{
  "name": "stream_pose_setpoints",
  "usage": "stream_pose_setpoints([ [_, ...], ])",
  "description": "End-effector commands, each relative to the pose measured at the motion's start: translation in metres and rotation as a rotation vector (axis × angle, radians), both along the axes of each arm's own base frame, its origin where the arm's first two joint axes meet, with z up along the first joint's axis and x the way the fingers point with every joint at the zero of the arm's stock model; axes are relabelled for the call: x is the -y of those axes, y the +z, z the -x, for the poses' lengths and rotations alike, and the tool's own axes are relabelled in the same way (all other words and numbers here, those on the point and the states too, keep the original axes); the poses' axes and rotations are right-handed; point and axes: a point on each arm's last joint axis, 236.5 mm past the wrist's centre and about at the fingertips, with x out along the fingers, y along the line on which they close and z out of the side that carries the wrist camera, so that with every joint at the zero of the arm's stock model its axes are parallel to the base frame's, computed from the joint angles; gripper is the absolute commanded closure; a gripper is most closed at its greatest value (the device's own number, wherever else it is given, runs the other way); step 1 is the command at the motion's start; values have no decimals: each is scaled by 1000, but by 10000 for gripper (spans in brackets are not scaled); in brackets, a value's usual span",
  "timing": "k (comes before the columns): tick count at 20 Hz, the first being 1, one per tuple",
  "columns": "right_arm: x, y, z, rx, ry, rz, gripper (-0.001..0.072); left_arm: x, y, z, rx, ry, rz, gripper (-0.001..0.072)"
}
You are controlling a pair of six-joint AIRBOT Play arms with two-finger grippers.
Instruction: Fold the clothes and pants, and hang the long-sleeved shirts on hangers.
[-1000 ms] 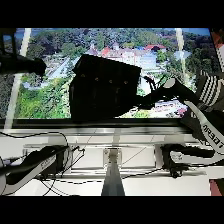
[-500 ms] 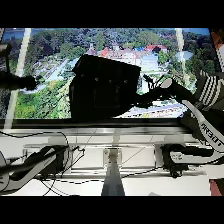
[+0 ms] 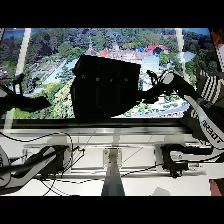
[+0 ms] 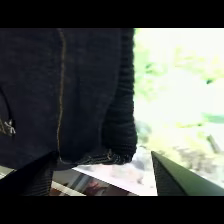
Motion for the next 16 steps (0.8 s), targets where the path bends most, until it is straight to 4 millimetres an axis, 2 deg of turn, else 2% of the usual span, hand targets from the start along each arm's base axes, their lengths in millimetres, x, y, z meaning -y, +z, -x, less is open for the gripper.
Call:
stream_pose_setpoints([
  [1,13,5,0,-44,-48,-18,70,43,-13,21,-70,-11,196,194],
  [4,13,6,-2,-42,-62,-30,82,67,-20,45,-194,-85,340,194],
  [7,7,9,-4,-33,-59,-58,83,96,-8,20,-112,-83,530,194],
  [8,1,12,-5,-31,-56,-89,83,100,-9,19,-114,-88,549,194],
  [11,-25,29,-11,-10,-66,-221,88,108,-24,36,-189,-169,507,194],
  [13,-44,41,-13,-4,-73,-298,176,114,-34,46,-216,-210,474,194],
  [16,-71,42,0,2,16,-307,181,121,-46,62,-258,-243,446,194],
])
